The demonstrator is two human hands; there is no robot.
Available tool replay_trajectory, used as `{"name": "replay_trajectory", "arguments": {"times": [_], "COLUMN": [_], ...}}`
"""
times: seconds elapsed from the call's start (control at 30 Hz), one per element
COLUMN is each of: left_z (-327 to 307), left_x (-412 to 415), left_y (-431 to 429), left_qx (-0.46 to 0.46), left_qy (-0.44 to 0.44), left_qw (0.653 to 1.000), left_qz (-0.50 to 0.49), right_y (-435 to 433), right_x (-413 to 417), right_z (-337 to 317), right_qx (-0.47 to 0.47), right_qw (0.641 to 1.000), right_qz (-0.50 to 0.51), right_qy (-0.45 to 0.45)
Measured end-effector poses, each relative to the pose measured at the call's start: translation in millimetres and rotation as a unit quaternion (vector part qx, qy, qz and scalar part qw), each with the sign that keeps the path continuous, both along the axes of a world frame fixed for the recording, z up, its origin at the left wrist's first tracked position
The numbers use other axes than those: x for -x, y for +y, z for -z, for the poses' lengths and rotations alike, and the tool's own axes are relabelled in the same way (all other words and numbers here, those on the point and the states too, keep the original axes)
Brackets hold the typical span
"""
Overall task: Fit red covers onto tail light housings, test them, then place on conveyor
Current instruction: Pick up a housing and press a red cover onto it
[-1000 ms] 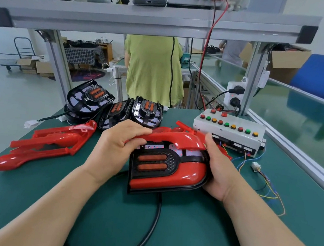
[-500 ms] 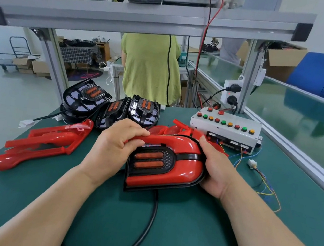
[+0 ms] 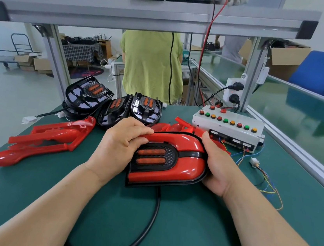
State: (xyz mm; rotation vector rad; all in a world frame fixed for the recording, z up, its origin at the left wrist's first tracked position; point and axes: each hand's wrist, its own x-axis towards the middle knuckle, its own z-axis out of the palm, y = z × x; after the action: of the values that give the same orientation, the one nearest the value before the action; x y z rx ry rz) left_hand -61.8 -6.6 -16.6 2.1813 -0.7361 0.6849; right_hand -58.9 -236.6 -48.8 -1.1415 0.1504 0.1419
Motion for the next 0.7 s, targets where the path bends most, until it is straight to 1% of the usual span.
{"name": "replay_trajectory", "arguments": {"times": [0.1, 0.3, 0.47, 0.57, 0.7], "left_z": [-2.6, 0.1, 4.3, 4.7, -0.6], "left_x": [0.6, -0.6, -2.4, -3.1, -2.8], "left_y": [1.5, 0.6, -2.2, -2.6, 1.0], "left_qx": [0.002, -0.008, -0.008, -0.012, 0.005], "left_qy": [0.012, 0.004, 0.020, 0.018, 0.025], "left_qw": [1.000, 1.000, 1.000, 1.000, 1.000], "left_qz": [0.010, 0.001, 0.005, 0.007, 0.016], "right_y": [0.0, -0.2, 4.7, 3.1, 3.1], "right_x": [1.0, 2.9, 7.0, 7.3, 5.7], "right_z": [-1.2, -3.0, -1.5, -1.4, -1.5], "right_qx": [0.011, 0.009, 0.013, 0.009, 0.013], "right_qw": [1.000, 1.000, 0.996, 0.997, 0.998], "right_qz": [-0.006, -0.024, -0.050, -0.048, -0.041], "right_qy": [-0.010, -0.014, -0.066, -0.061, -0.046]}}
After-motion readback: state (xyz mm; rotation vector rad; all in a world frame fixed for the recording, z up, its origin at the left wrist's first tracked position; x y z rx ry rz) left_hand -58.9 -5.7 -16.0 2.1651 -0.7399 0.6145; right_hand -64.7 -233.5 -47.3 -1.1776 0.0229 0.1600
